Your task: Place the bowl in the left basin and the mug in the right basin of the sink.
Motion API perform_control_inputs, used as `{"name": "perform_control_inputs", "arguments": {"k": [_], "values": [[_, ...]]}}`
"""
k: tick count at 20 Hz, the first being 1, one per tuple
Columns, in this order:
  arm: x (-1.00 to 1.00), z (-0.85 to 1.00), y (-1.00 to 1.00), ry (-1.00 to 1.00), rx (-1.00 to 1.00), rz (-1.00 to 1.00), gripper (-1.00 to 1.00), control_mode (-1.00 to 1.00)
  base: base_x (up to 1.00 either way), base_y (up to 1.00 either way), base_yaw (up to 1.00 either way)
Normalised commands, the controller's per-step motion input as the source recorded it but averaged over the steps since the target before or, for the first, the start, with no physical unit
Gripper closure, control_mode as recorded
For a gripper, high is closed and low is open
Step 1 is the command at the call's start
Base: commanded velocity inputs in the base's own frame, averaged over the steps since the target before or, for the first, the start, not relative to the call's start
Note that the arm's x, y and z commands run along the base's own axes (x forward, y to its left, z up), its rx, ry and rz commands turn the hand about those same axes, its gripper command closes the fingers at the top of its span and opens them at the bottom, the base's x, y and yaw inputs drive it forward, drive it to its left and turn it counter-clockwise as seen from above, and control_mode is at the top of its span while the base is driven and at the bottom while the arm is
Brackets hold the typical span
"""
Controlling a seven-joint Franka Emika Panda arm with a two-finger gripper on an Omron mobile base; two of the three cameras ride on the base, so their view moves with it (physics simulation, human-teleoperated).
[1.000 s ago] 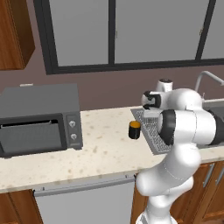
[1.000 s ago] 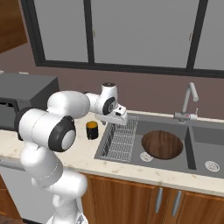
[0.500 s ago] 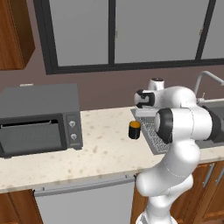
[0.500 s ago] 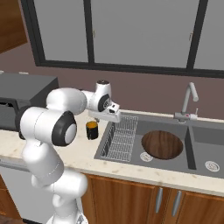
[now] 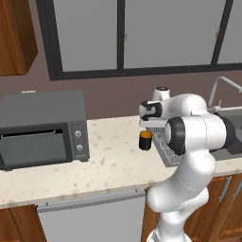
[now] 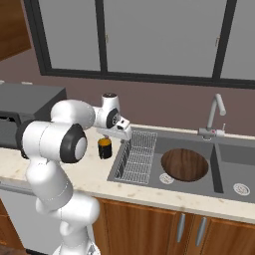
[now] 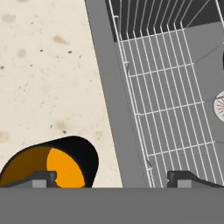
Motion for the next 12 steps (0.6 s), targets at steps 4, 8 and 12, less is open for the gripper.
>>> {"name": "perform_control_inputs", "arguments": {"k": [4,8,12], "values": [[-0.06,-0.16,0.14,0.00,-0.01,-0.09,-1.00,-1.00,0.00,0.00,0.00],[0.00,-0.11,0.08,0.00,-0.01,-0.06,-1.00,-1.00,0.00,0.00,0.00],[0.01,-0.11,0.00,0.00,0.00,-0.02,-1.00,-1.00,0.00,0.00,0.00]]}}
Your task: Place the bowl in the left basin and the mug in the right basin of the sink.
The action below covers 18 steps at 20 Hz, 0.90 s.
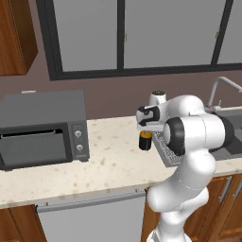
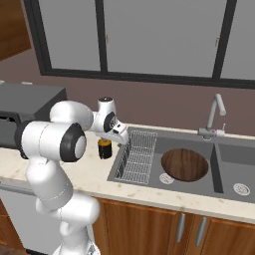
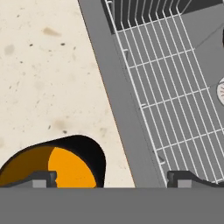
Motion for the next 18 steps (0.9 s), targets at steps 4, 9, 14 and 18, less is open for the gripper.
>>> {"name": "perform_control_inputs", "arguments": {"k": [4,9,14,18], "values": [[0.10,-0.19,0.00,0.00,0.00,0.00,-1.00,-1.00,0.00,0.00,0.00],[0.20,-0.17,0.03,0.00,0.00,0.00,-1.00,-1.00,0.00,0.00,0.00],[0.08,-0.16,0.06,0.00,0.00,0.00,-1.00,-1.00,0.00,0.00,0.00],[-0.04,-0.11,0.04,0.00,0.00,0.00,1.00,-1.00,0.00,0.00,0.00]]}}
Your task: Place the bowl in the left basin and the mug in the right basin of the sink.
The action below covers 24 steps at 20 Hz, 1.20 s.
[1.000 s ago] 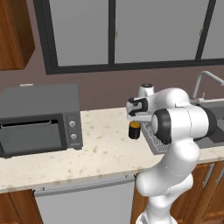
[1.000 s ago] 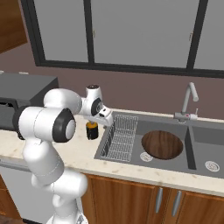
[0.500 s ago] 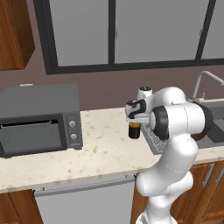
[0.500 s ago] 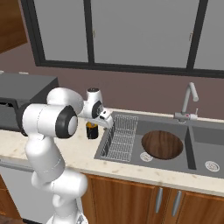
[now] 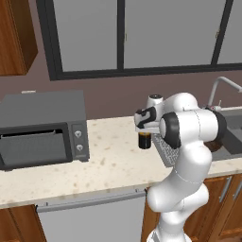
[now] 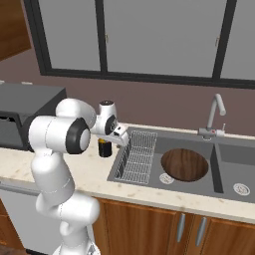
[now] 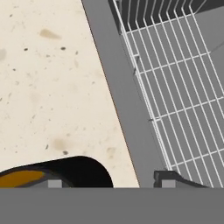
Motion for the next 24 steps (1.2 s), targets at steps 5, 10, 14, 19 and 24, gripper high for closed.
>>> {"name": "perform_control_inputs", "arguments": {"k": [5,10,14,19,24], "values": [[0.00,0.00,0.00,0.00,0.00,0.00,1.00,-1.00,0.00,0.00,0.00],[0.00,0.00,0.00,0.00,0.00,0.00,1.00,-1.00,0.00,0.00,0.00],[0.00,0.00,0.00,0.00,0.00,0.00,1.00,-1.00,0.00,0.00,0.00],[-0.02,0.03,0.00,0.00,0.00,-0.01,1.00,-1.00,0.00,0.00,0.00],[-0.02,0.02,0.00,0.00,0.00,-0.05,1.00,-1.00,0.00,0.00,0.00]]}}
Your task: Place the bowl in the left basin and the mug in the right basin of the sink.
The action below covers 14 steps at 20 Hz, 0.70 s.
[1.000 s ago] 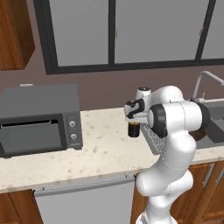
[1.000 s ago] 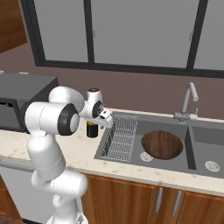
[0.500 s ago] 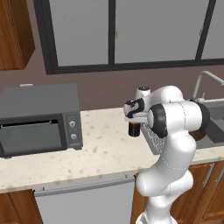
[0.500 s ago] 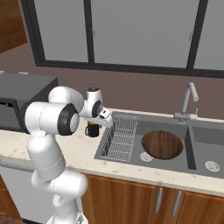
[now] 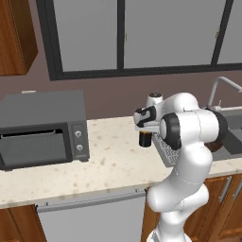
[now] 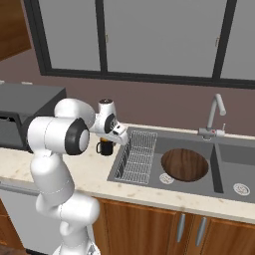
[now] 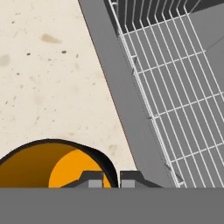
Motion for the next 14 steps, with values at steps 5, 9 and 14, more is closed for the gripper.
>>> {"name": "perform_control_inputs", "arguments": {"k": [5,9,14], "values": [[-0.07,0.04,-0.01,0.00,0.00,-0.02,1.00,-1.00,0.00,0.00,0.00],[-0.11,0.17,-0.09,0.00,0.00,-0.04,1.00,-1.00,0.00,0.00,0.00],[-0.20,0.41,-0.04,0.00,0.02,-0.03,1.00,-1.00,0.00,0.00,0.00]]}}
